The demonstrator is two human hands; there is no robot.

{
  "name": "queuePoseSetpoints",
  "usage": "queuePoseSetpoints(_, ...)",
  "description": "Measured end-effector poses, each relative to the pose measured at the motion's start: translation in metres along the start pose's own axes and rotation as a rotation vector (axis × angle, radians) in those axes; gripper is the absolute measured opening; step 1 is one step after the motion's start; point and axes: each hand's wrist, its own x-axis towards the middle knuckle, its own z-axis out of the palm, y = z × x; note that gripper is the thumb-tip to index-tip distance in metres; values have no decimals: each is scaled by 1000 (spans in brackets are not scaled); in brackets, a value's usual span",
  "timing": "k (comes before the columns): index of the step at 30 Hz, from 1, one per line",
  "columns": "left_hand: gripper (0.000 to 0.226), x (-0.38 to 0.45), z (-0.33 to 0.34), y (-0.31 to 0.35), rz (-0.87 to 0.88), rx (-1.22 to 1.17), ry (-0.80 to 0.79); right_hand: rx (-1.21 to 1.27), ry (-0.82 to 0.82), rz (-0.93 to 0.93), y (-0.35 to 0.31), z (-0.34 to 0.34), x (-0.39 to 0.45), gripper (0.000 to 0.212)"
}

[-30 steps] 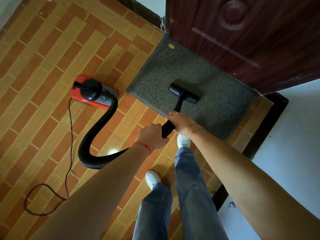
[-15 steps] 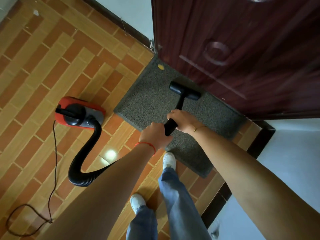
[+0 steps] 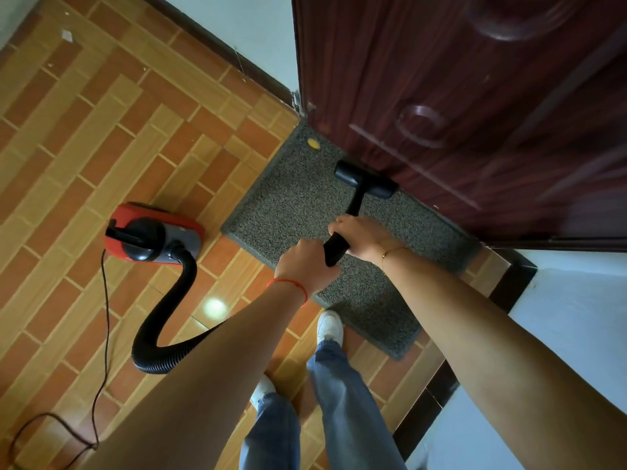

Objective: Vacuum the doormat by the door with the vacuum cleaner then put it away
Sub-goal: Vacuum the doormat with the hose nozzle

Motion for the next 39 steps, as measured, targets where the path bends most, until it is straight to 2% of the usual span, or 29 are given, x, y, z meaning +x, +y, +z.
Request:
queuePoseSetpoints(10,16,-56,12,-76,-71,-41,-26,-44,-62,-48,-93,26,-8,20)
queuePoseSetpoints(26,20,-175,54,-261,-124,-6,-31,-68,-63,-96,-291,132,-10,25)
queuePoseSetpoints(32,18,-209,61,-303,-132,9,-23,-71,-70,-123,-340,154,-13,30)
queuePoseSetpoints(39,20,-232,66,-340,-149,25,6,-76,-62,-151,-381,165,-14,26)
